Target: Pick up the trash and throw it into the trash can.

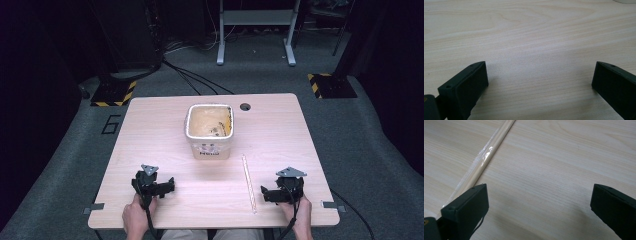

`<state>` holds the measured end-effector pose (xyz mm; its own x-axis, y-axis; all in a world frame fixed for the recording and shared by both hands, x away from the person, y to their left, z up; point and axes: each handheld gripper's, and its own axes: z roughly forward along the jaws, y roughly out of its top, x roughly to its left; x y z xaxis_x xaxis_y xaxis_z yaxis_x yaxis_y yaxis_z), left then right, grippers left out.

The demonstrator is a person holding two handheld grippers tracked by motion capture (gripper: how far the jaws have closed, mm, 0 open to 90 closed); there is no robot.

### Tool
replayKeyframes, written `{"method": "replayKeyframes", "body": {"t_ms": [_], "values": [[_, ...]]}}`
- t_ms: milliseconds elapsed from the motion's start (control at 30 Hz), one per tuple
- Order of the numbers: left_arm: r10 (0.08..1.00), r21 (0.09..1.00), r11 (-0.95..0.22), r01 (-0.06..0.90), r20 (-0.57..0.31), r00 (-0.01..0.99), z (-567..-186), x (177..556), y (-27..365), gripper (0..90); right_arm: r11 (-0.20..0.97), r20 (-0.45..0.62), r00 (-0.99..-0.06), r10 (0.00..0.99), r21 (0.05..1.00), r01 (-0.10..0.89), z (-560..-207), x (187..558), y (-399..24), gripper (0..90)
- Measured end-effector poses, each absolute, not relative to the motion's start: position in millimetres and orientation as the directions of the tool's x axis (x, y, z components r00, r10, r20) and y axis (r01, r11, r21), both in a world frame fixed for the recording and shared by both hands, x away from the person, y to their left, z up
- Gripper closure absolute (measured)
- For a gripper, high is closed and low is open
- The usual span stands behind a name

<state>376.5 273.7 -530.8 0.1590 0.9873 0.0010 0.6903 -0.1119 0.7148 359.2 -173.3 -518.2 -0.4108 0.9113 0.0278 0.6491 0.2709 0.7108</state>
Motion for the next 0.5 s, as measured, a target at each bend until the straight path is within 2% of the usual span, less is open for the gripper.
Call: {"method": "replayKeyframes", "body": {"t_ms": [500], "values": [[0.987,0.717,-0.115,0.688,0.001,0.164,-531.0,376.4,273.4,0.2,0.33,0.02,-0.471,0.882,0.688,0.647,-511.9,363.4,-139.9,3.0]]}}
